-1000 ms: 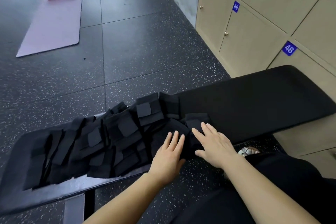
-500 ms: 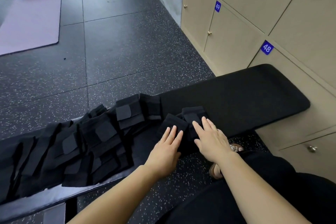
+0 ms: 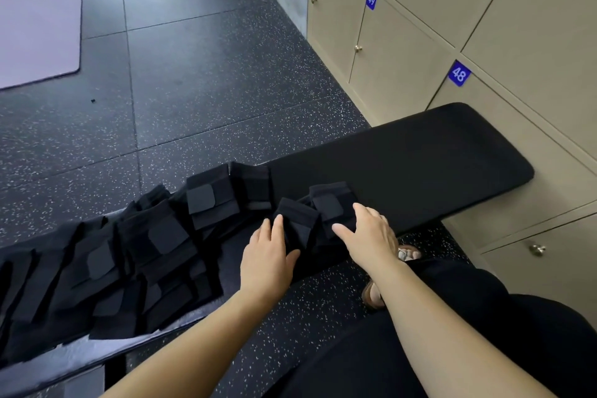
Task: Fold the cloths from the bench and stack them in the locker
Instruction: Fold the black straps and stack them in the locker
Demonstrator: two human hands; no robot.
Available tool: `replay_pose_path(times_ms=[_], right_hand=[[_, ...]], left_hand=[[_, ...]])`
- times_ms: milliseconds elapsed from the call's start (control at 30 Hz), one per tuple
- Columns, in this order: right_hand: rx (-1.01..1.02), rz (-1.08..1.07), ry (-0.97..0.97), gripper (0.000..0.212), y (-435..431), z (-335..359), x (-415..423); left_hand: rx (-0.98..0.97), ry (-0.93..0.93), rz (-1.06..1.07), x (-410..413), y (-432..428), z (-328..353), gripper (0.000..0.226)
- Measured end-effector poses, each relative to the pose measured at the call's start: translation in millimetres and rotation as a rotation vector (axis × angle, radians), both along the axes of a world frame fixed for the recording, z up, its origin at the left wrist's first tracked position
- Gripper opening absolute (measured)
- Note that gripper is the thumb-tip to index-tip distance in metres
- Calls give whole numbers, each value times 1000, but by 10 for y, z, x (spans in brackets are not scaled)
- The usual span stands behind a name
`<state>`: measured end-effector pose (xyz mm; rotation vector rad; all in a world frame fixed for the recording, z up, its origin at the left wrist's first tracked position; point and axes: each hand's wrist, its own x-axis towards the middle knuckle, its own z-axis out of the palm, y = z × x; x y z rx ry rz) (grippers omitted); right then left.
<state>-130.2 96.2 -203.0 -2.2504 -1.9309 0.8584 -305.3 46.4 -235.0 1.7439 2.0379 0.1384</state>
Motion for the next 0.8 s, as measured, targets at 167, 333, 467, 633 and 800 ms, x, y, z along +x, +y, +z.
replay_pose_path(times_ms=[167, 333, 467, 633, 800], right_hand=[[7, -75, 27, 76, 105, -66, -6], [-38, -260, 111, 83, 297, -89, 131], [-78, -374, 183, 65, 406, -128, 297], [-75, -431, 239, 62, 454, -154, 405], [-40, -459, 303, 57, 435, -143, 462]], left_hand=[[45, -62, 71, 115, 102, -5, 87], [-29, -214, 165, 253, 318, -14, 101], [-40, -448, 254, 403, 446, -10, 88], [-31, -609, 388, 559, 663, 33, 71], [-96, -706, 495, 667, 809, -41, 36]])
